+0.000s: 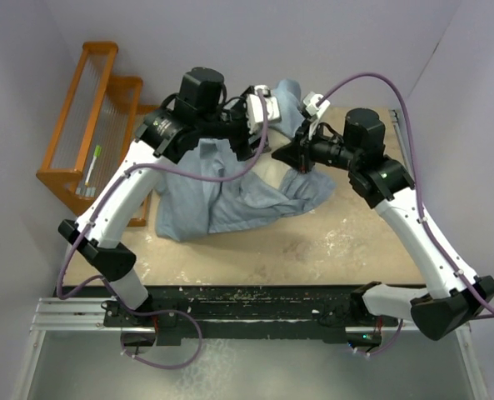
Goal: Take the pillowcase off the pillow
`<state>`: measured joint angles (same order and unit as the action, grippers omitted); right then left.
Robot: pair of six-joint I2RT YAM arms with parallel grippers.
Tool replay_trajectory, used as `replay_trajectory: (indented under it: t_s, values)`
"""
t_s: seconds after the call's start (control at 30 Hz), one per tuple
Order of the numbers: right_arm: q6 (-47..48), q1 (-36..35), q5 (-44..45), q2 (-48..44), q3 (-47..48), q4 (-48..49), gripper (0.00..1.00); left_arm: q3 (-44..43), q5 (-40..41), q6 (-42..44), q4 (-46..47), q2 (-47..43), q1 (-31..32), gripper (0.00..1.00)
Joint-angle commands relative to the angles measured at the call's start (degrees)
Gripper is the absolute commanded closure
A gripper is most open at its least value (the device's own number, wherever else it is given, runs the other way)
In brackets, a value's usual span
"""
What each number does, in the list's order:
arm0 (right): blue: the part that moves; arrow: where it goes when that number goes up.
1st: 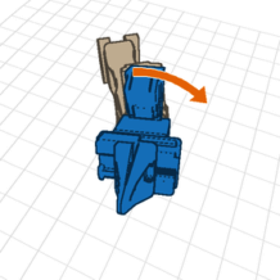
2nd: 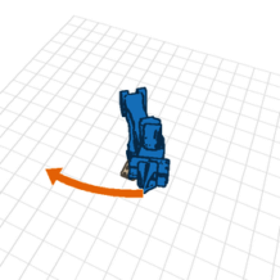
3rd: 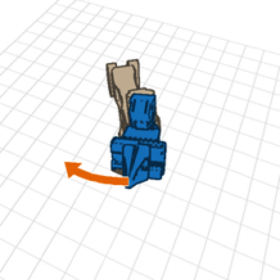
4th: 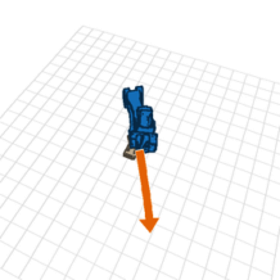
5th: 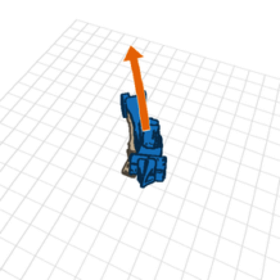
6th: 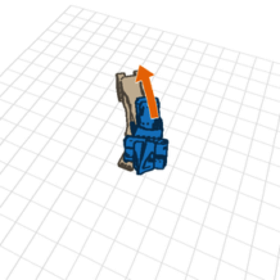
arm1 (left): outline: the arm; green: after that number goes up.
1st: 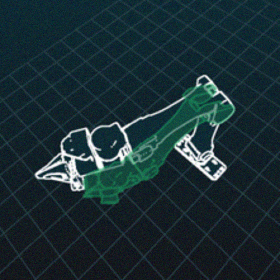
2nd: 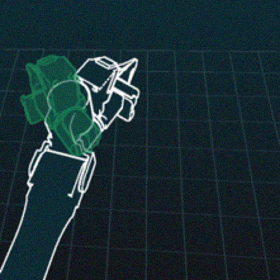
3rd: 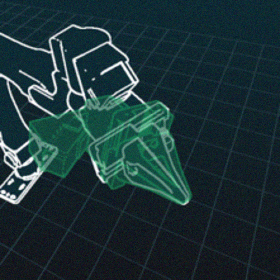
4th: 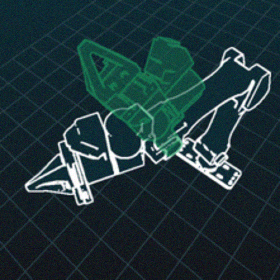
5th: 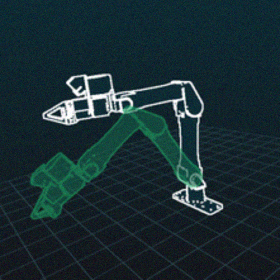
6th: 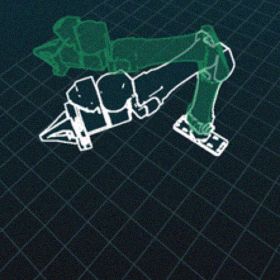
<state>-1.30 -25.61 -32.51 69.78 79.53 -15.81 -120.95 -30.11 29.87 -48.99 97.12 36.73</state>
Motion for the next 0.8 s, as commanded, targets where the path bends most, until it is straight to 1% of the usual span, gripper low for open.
replay_trajectory:
  t_s: [0.0, 0.2, 0.3, 0.4, 0.47, 0.5, 0.57, 0.6, 0.67, 0.77]
  values:
    - [1.3, -2.42, -1.47, -0.91, 5.9, 10.98, 1.0, -0.81, 7.11, 7.92, 4.83, -3.56, 5.87, 0.27]
    - [1.34, -4.52, -0.23, -0.25, 5.56, 11.38, 1.0, -0.22, 13.2, 15.65, 5.71, -4.69, 7.12, 0.33]
    - [1.36, -5.46, 0.37, -0.06, 5.65, 11.3, 1.0, 0.61, 16.28, 16.55, 8.36, -5.62, 7.12, 0.38]
    - [1.48, -6.0, 1.02, -0.11, 5.65, 11.07, 1.0, 2.72, 18.27, 16.32, 13.64, -7.63, 7.13, 0.43]
    - [1.45, -6.12, 1.41, -0.22, 5.64, 10.86, 1.0, 3.05, 19.28, 15.91, 15.2, -8.45, 7.13, 0.43]
    - [1.47, -6.2, 1.89, -0.31, 5.64, 10.69, 1.0, 3.18, 19.78, 15.87, 15.37, -8.9, 7.13, 0.39]
    - [1.47, -6.21, 3.03, -0.77, 5.64, 10.12, 1.0, 3.73, 21.6, 14.95, 16.1, -9.88, 7.0, 0.22]
    - [1.48, -6.21, 3.63, -0.93, 5.64, 9.91, 1.0, 4.12, 22.2, 14.73, 16.0, -10.45, 6.81, 0.17]
    - [1.36, -6.19, 4.9, -1.25, 5.64, 9.31, 1.0, 5.29, 22.84, 14.42, 15.31, -12.08, 6.29, 0.13]
    - [1.55, -6.18, 5.24, -1.48, 5.48, 9.53, 1.0, 7.43, 23.98, 14.01, 14.13, -14.08, 4.75, 0.1]
